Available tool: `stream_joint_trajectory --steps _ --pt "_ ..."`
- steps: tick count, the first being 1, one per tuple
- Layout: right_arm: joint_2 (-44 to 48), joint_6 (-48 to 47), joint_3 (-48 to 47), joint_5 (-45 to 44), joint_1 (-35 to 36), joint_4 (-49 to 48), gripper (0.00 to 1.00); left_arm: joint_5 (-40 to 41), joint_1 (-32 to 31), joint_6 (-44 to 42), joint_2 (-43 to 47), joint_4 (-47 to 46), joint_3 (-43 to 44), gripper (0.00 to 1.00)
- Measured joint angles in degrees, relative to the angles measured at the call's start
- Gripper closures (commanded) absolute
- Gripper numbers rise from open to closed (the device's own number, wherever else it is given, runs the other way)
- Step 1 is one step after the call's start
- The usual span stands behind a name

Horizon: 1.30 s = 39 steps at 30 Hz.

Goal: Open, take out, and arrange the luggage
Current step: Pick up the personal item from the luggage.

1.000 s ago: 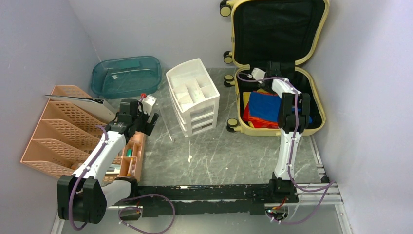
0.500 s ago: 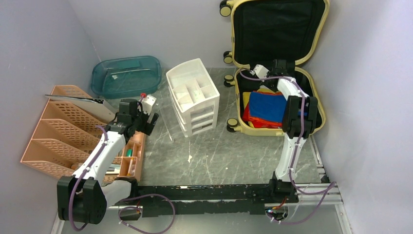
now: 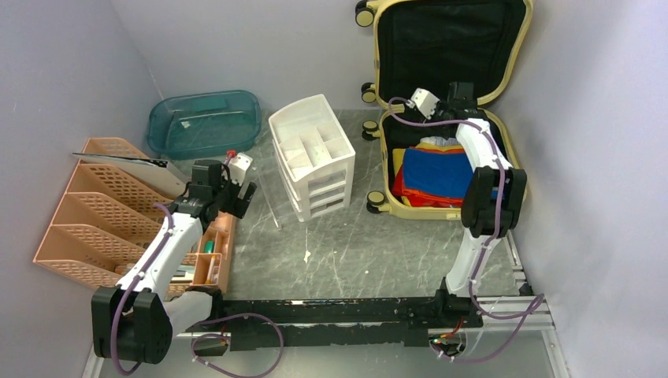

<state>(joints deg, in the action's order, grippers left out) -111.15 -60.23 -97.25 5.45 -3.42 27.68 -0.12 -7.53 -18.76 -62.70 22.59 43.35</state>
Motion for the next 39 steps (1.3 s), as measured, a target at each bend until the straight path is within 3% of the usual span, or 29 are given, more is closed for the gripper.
stream_joint_trajectory --steps 5,16,24,29,32,33,39 --pt "-6.6 -4.52 -4.33 -2.89 0.44 4.52 0.34 -0.02 0.02 0.0 0.0 0.0 0.0 0.03" --pt "-19.37 -18.12 -16.04 -5.25 0.57 16.41 0.34 -0.11 0.68 0.0 0.31 0.0 0.0 0.03" --pt "-25.22 -24.26 -20.41 -10.29 0.74 15.52 0.37 -0.52 1.55 0.0 0.31 0.0 0.0 0.03" --pt "-27.82 -25.64 -20.68 -11.13 0.61 12.66 0.53 -1.01 2.01 0.02 0.31 0.0 0.0 0.03" --pt "-27.52 -26.51 -18.75 -10.95 0.61 10.08 0.91 -1.4 2.29 0.02 0.31 0.0 0.0 0.03" --pt "-26.99 -26.77 -17.7 -10.78 0.57 8.81 0.97 -1.55 2.4 0.02 0.31 0.0 0.0 0.03" --pt "-21.53 -27.45 -9.22 -5.81 0.07 3.37 1.0 -1.86 2.64 0.02 0.31 0.0 0.0 0.03"
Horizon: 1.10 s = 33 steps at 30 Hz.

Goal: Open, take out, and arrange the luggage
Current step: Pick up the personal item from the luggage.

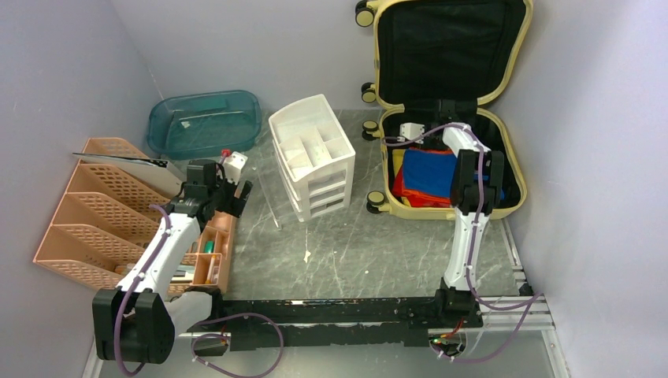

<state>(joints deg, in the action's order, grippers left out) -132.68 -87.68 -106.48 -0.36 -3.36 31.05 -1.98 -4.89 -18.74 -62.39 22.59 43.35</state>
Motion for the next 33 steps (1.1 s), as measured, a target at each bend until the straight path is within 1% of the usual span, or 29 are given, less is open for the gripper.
stream_joint_trajectory --steps 6,10,16,19,22,25,29,31,33 --pt "8.11 1.29 5.18 4.52 -0.09 -0.2 1.0 -0.13 0.07 -0.04 0.0 0.02 0.0 0.03" --pt "13.64 4.37 5.66 6.93 -0.09 0.15 1.0 -0.11 0.07 -0.57 -0.02 1.38 1.14 0.03" --pt "22.32 10.93 6.34 11.28 0.04 0.07 1.0 -0.42 0.07 -2.82 -0.48 4.44 9.03 0.03" --pt "25.05 17.44 5.97 15.02 0.04 0.15 1.0 -1.49 0.07 -3.52 -0.94 5.31 14.69 0.03" --pt "25.75 27.47 2.97 21.07 0.04 1.25 1.0 -3.63 0.11 -3.13 -2.05 6.34 21.29 0.04" --pt "26.64 39.54 -0.07 28.52 0.02 1.14 1.0 -7.52 0.11 -1.73 -3.61 6.97 27.47 0.03" --pt "27.43 59.34 -7.5 41.44 0.02 -0.11 1.0 -15.67 0.11 1.16 -5.62 7.39 33.57 0.03" --pt "28.17 70.12 -10.23 48.87 0.04 -4.31 1.0 -21.97 0.11 2.84 -6.58 7.76 35.58 0.03" --pt "29.9 85.05 -9.77 57.44 0.24 -13.75 1.0 -27.32 0.02 4.22 -7.32 8.24 36.63 0.03"
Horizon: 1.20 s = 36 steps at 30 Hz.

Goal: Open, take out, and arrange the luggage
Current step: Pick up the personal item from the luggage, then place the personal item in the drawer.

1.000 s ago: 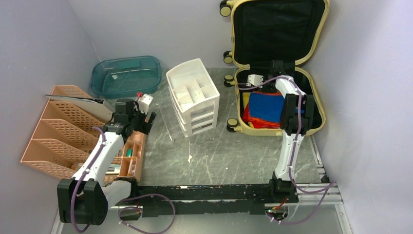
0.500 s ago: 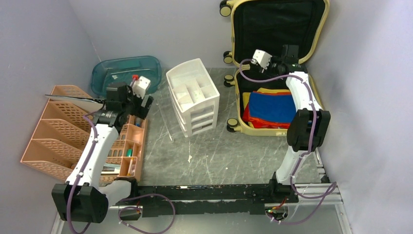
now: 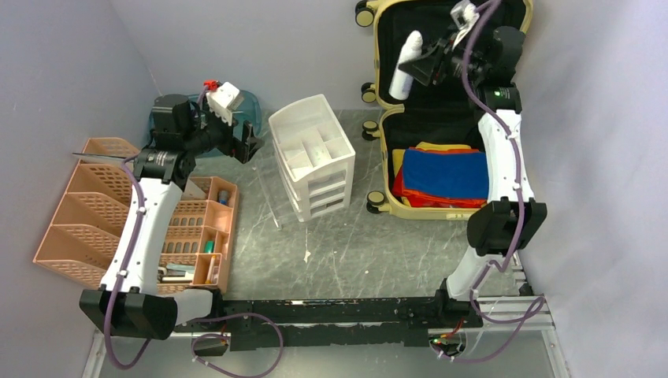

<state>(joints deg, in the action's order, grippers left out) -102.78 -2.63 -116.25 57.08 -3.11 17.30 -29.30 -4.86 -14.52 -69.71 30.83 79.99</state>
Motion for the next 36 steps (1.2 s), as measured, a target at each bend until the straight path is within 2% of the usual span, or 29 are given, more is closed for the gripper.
stream_joint_trajectory --steps 1,5,7,10,15,17,25,32,36 --pt "0.9 7.52 1.22 3.41 0.31 -6.25 1.0 -2.64 -0.15 0.83 -0.35 0.2 0.33 0.03" --pt "2.62 49.35 10.4 12.24 2.67 -48.61 1.0 -10.73 -1.22 4.28 -1.86 0.79 1.51 0.03" --pt "0.17 66.79 10.97 14.71 5.51 -67.38 1.0 -13.27 -1.77 5.86 -2.49 0.72 2.27 0.04" --pt "-1.53 78.18 13.35 17.77 11.76 -79.52 1.0 -16.55 -2.84 8.55 -3.13 0.42 3.41 0.04" --pt "-1.84 79.21 18.21 21.68 23.08 -79.91 1.0 -21.22 -4.46 12.81 -3.15 -0.85 4.07 0.04" --pt "-1.9 80.43 18.99 22.08 25.53 -81.44 1.0 -23.3 -4.96 14.1 -3.15 -1.03 4.04 0.03" --pt "-1.88 77.68 25.33 21.94 27.3 -81.44 1.0 -30.8 -6.88 17.86 -1.88 -2.62 2.08 0.03" --pt "-1.86 72.54 30.6 21.11 30.12 -78.31 1.0 -30.77 -8.68 20.46 -1.68 -5.73 -0.87 0.03" --pt "-1.22 66.29 31.06 19.32 31.36 -70.49 1.0 -28.2 -10.62 21.24 -1.7 -6.38 -1.77 0.03"
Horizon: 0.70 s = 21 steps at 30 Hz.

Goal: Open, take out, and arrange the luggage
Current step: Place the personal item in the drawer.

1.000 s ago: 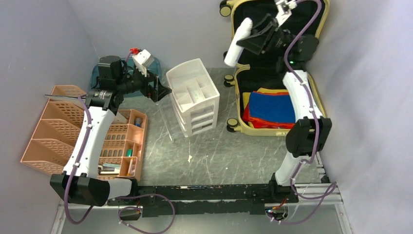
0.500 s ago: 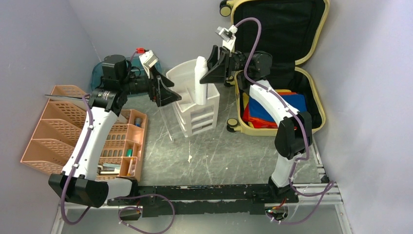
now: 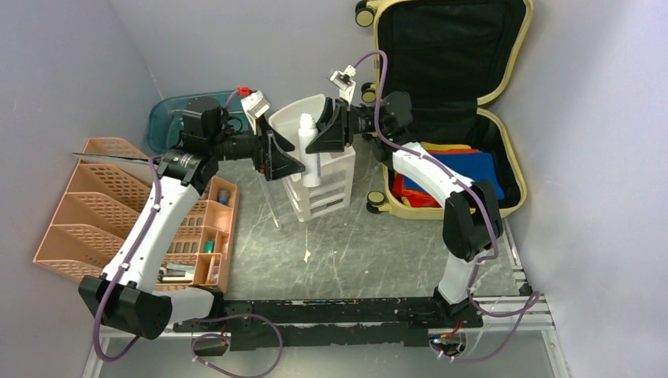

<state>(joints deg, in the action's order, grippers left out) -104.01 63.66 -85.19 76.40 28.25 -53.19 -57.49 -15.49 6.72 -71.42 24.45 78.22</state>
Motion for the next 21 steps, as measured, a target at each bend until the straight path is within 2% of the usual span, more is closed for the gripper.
stream_joint_trajectory --steps 7,17,19,21 --pt "2.27 -12.37 -0.31 -4.52 0.2 17.94 1.0 3.28 -2.4 0.5 -0.24 -0.79 -1.22 0.03" --pt "3.02 -16.61 -1.03 -7.02 1.99 24.59 1.0 4.55 -3.63 1.75 -2.25 -2.49 -2.14 0.03" --pt "3.02 -16.59 -1.03 -7.08 2.29 24.65 1.0 4.5 -3.89 1.79 -2.58 -2.78 -2.29 0.16" --pt "3.02 -16.55 -1.03 -7.08 2.43 24.65 1.0 4.37 -4.07 2.25 -2.6 -3.06 -2.82 0.22"
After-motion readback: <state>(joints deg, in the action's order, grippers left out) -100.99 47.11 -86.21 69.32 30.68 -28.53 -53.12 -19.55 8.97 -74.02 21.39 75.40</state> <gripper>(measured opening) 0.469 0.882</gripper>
